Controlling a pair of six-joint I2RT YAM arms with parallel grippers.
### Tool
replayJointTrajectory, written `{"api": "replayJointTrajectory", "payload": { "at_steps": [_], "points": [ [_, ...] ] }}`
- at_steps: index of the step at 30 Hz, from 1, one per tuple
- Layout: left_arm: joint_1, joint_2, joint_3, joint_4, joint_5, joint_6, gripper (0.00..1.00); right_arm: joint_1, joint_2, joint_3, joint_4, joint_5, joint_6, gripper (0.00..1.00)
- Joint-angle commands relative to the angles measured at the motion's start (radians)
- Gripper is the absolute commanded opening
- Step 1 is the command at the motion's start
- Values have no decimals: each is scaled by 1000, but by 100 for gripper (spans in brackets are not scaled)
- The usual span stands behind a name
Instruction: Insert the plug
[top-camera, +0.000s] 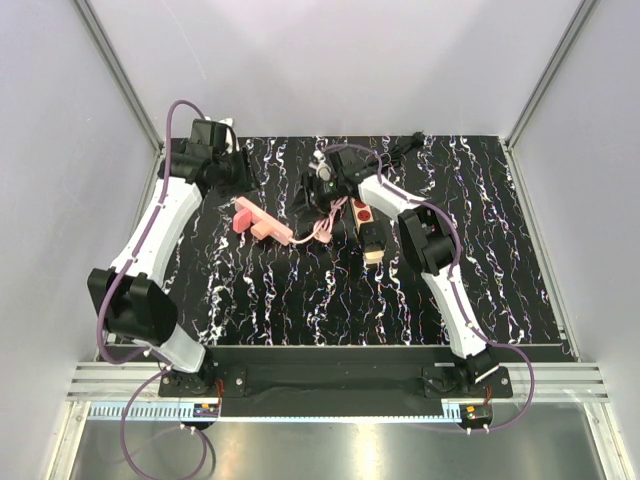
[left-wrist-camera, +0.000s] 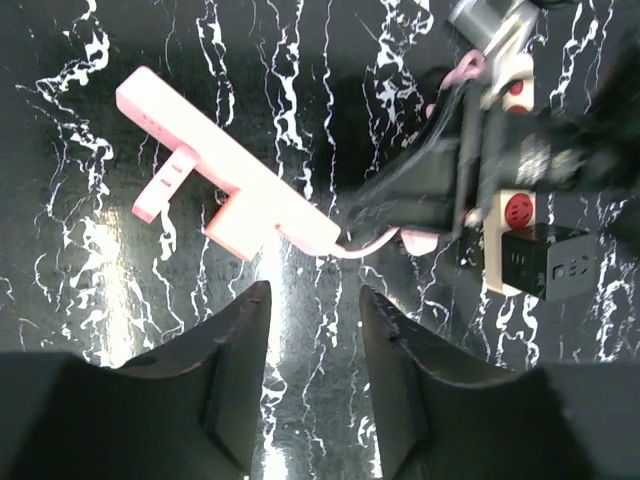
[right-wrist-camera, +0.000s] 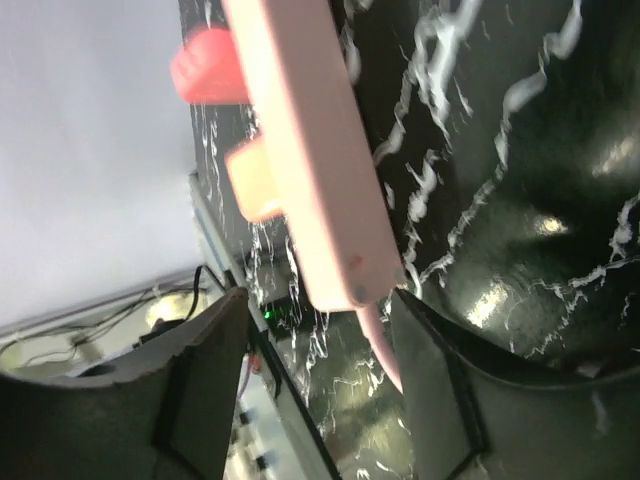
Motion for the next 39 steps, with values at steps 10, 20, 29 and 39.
{"api": "replayJointTrajectory", "payload": {
  "at_steps": [10,20,29,39],
  "points": [
    [-40,-367,-253,257,149,95,99,-10,-317,104,-458,452,-301,100],
    [-111,-562,-393,354,192,183,99,-10,-1016,-587,-288,805,-258,100],
    [-112,-603,-428,401,246,178,99,-11,-1375,-789,-251,925,-250,100],
    [-112,-617,-446,421,218,197,99,-11,-1455,-904,-166,1040,-275,100]
  ]
}}
